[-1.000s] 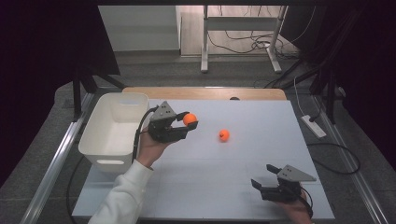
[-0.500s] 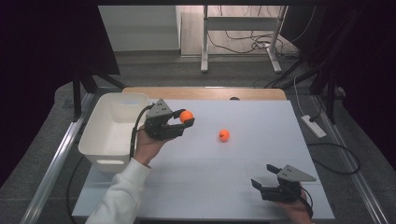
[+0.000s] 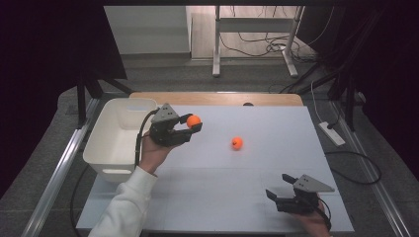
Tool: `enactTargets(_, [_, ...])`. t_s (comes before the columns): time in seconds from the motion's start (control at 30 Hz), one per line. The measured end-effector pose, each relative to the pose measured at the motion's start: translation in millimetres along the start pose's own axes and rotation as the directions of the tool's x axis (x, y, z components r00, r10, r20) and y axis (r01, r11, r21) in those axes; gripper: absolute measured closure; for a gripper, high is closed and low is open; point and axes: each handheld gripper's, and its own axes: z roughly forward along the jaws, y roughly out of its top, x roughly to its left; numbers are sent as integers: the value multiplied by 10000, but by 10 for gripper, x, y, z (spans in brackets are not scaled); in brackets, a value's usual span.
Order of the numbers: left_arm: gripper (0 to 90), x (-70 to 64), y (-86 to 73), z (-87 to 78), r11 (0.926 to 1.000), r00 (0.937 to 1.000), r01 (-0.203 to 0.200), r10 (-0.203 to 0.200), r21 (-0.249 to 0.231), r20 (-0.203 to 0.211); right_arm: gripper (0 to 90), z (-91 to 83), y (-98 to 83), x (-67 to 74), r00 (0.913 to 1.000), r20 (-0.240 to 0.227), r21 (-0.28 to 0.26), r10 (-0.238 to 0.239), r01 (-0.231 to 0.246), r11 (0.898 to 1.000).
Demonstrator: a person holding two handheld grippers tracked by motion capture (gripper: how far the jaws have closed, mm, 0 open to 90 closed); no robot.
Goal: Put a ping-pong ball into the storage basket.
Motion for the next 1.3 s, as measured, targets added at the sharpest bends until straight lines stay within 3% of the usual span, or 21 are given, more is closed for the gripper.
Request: enactTargets(1.3, [509,227,-3,-154,9994,9969,323,-331,-116,-716,149,5,0,4,10000,-6,26,-45,45,10000])
